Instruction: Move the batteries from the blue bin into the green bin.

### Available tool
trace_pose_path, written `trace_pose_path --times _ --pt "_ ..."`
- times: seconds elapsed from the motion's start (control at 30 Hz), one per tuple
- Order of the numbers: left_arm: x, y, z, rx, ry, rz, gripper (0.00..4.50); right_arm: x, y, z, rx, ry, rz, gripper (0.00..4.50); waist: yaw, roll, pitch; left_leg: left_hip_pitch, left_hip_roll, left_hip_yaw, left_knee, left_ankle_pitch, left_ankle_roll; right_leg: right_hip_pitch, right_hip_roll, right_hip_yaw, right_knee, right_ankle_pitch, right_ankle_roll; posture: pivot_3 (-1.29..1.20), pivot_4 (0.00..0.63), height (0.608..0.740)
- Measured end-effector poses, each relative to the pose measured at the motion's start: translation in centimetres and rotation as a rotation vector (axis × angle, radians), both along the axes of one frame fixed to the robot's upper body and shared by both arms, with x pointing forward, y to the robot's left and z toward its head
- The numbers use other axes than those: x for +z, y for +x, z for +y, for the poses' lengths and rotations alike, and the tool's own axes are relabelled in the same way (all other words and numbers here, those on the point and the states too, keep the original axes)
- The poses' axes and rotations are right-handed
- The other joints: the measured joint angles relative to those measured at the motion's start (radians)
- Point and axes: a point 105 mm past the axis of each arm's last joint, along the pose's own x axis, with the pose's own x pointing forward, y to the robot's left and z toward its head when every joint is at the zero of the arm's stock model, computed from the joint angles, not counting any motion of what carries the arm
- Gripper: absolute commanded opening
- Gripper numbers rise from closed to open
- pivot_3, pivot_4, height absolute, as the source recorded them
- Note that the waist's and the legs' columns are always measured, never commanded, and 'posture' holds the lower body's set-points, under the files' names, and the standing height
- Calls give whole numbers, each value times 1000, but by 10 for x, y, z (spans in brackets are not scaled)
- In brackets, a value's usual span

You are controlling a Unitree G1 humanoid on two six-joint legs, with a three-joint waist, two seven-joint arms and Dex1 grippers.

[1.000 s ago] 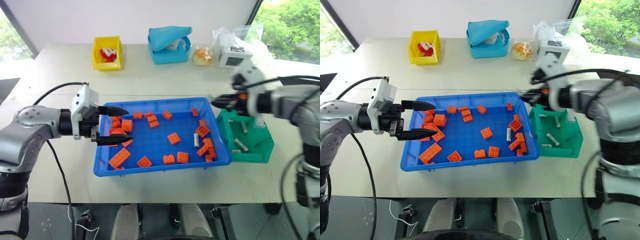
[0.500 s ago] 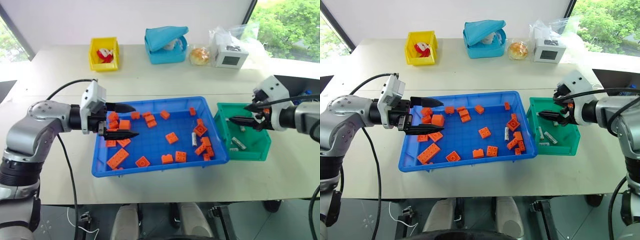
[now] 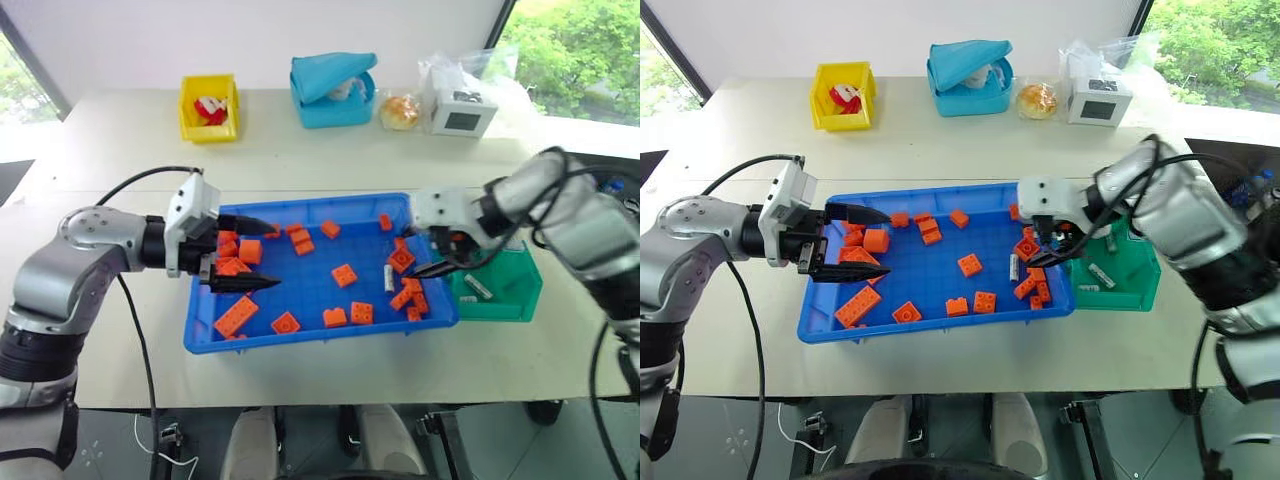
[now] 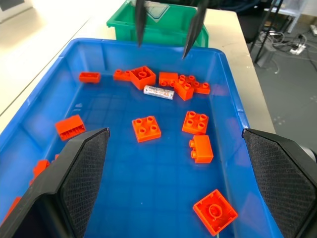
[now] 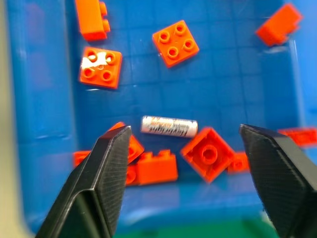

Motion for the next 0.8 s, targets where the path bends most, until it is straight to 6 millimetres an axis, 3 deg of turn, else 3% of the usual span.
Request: trace_pose_path --times 0.2,0.47,0.8 --pt "-7 -5 7 41 22 22 4500 -18 9 14 -31 13 106 4461 3 0 0 -1 0 0 0 0 0 -1 0 0 0 1 2 0 150 736" --pt "-4 -10 9 63 12 19 4500 -23 2 17 -71 20 191 4461 3 0 0 -1 0 0 1 0 0 0 -1 0 0 0 0 0 150 736" --pt "0 -11 9 67 7 2 4500 -48 -6 11 -43 -39 180 4461 3 0 0 0 0 0 1 0 0 1 -1 0 0 0 0 0 150 736"
